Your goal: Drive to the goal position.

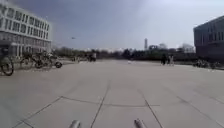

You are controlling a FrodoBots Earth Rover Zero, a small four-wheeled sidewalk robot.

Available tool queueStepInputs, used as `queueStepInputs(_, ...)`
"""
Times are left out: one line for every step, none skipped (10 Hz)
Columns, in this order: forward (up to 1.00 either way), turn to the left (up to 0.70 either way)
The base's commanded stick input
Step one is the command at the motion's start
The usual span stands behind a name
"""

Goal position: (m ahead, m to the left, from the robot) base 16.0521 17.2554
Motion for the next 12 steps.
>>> queueStepInputs(0.85,0.01)
queueStepInputs(0.85,0.01)
queueStepInputs(0.85,0.01)
queueStepInputs(0.85,0.01)
queueStepInputs(0.85,0.01)
queueStepInputs(0.85,0.01)
queueStepInputs(0.85,0.01)
queueStepInputs(0.85,0.01)
queueStepInputs(0.85,0.01)
queueStepInputs(0.85,0.01)
queueStepInputs(0.85,0.01)
queueStepInputs(0.85,0.01)
